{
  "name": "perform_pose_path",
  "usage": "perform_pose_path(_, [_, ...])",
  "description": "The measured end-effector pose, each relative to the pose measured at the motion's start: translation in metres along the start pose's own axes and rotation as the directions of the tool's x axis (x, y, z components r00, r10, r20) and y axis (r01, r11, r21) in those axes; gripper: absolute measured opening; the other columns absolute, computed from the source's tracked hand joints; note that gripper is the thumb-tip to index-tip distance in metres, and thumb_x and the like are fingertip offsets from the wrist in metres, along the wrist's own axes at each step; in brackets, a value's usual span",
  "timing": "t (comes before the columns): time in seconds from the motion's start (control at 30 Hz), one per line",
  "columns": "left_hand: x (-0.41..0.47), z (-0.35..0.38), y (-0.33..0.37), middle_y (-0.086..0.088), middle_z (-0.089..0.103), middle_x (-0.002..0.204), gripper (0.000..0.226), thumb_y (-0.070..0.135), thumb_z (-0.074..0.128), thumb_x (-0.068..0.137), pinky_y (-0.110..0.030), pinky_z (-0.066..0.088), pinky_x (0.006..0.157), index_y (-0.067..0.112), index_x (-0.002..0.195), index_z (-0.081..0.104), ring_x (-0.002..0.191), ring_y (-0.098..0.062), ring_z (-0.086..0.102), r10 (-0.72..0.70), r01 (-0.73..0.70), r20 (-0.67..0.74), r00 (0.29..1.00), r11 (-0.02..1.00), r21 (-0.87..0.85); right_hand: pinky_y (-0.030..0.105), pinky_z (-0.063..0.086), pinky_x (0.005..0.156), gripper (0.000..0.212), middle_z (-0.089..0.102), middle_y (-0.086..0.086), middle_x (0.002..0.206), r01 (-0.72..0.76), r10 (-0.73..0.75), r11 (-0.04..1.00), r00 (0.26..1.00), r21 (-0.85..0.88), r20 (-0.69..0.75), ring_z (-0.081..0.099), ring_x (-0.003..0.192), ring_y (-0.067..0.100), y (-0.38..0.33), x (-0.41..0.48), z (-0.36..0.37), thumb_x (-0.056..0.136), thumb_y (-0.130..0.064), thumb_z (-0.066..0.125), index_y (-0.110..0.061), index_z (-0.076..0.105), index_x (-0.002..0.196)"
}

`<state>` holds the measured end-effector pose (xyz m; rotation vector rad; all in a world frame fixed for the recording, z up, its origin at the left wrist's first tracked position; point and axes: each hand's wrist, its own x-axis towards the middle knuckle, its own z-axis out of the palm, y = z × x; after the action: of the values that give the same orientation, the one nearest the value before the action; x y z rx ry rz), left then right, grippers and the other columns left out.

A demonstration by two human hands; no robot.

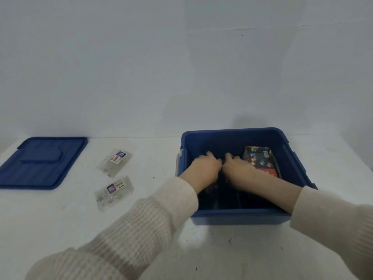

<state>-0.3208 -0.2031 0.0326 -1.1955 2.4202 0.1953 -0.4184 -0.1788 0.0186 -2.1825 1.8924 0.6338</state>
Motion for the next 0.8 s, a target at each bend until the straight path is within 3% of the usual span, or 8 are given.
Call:
perform_pose_path(0.13, [0.000,0.002,-0.007,-0.022,0.041,0.130,0.047,0.016,0.052,0.092,-0.038,0.048,0.087,0.004,0.135,0.037,0.108,-0.033,0.057,0.012,-0.016,-0.065,0.998,0.998,-0.062,0.038,0.043,0.095,0.056,0.037,0.021,0.134,0.017,-0.016,0.999,1.000,0.036,-0.025,0.047,0.119,0.035,0.002,0.000,-0.002,0.090,-0.011,0.054,-0.002,0.028,0.138])
perform_pose_path(0.3, [-0.005,-0.005,-0.008,-0.021,0.040,0.130,0.046,0.008,0.052,0.091,-0.039,0.046,0.093,0.003,0.135,0.040,0.112,-0.033,0.053,-0.003,0.004,0.028,1.000,0.999,-0.048,0.038,0.042,0.098,0.056,0.036,0.018,0.135,0.019,-0.023,0.996,0.998,0.087,0.051,0.044,0.121,0.033,0.004,-0.003,-0.012,0.090,-0.010,0.053,-0.008,0.027,0.140])
perform_pose_path(0.37, [-0.011,-0.013,-0.009,-0.019,0.043,0.129,0.042,0.004,0.052,0.090,-0.037,0.045,0.094,0.003,0.132,0.045,0.113,-0.032,0.053,0.017,-0.017,-0.005,1.000,0.996,-0.089,0.034,0.044,0.095,0.052,0.041,0.015,0.130,0.020,-0.029,0.990,0.998,0.142,0.061,0.049,0.117,0.029,0.005,-0.009,-0.025,0.089,-0.009,0.053,-0.009,0.034,0.137])
perform_pose_path(0.47, [-0.030,-0.024,-0.030,-0.016,0.054,0.121,0.031,0.003,0.049,0.089,-0.037,0.047,0.091,0.003,0.118,0.059,0.107,-0.030,0.056,0.031,-0.121,-0.281,0.959,0.943,-0.311,0.032,0.044,0.087,0.041,0.049,0.011,0.118,0.020,0.001,0.978,0.995,0.207,-0.104,0.052,0.107,0.026,0.001,-0.021,-0.053,0.086,-0.004,0.050,-0.012,0.051,0.127])
perform_pose_path(0.6, [-0.071,-0.017,-0.087,-0.009,0.062,0.107,0.024,0.013,0.051,0.090,-0.026,0.043,0.087,0.010,0.109,0.065,0.100,-0.021,0.057,-0.215,-0.256,-0.626,0.750,0.778,-0.574,0.033,0.042,0.091,0.042,0.051,0.008,0.120,0.131,0.102,0.886,0.881,0.446,-0.462,0.051,0.106,0.023,-0.034,-0.037,-0.092,0.090,-0.007,0.046,-0.017,0.049,0.131])
perform_pose_path(0.67, [-0.086,-0.002,-0.122,-0.005,0.062,0.107,0.023,0.018,0.054,0.090,-0.026,0.042,0.088,0.015,0.111,0.063,0.101,-0.020,0.056,-0.326,-0.174,-0.613,0.720,0.770,-0.614,0.030,0.039,0.092,0.043,0.046,0.005,0.128,0.243,0.088,0.841,0.820,0.483,-0.565,0.048,0.111,0.019,-0.067,-0.042,-0.110,0.094,-0.011,0.045,-0.020,0.043,0.135])
perform_pose_path(0.73, [-0.093,0.023,-0.157,-0.006,0.059,0.113,0.033,0.030,0.059,0.087,-0.031,0.042,0.093,0.019,0.118,0.058,0.108,-0.022,0.053,-0.356,-0.014,-0.481,0.801,0.793,-0.610,0.029,0.038,0.093,0.045,0.039,0.005,0.135,0.321,0.039,0.833,0.779,0.451,-0.626,0.042,0.119,0.018,-0.108,-0.039,-0.122,0.095,-0.016,0.045,-0.022,0.037,0.139])
perform_pose_path(0.8, [-0.100,0.051,-0.183,-0.004,0.053,0.121,0.064,0.055,0.063,0.075,-0.038,0.040,0.098,0.026,0.130,0.045,0.116,-0.025,0.046,-0.320,0.125,-0.288,0.903,0.835,-0.536,0.031,0.039,0.094,0.045,0.036,0.005,0.137,0.346,0.007,0.841,0.763,0.416,-0.647,0.037,0.123,0.020,-0.151,-0.027,-0.125,0.096,-0.021,0.043,-0.023,0.033,0.140])
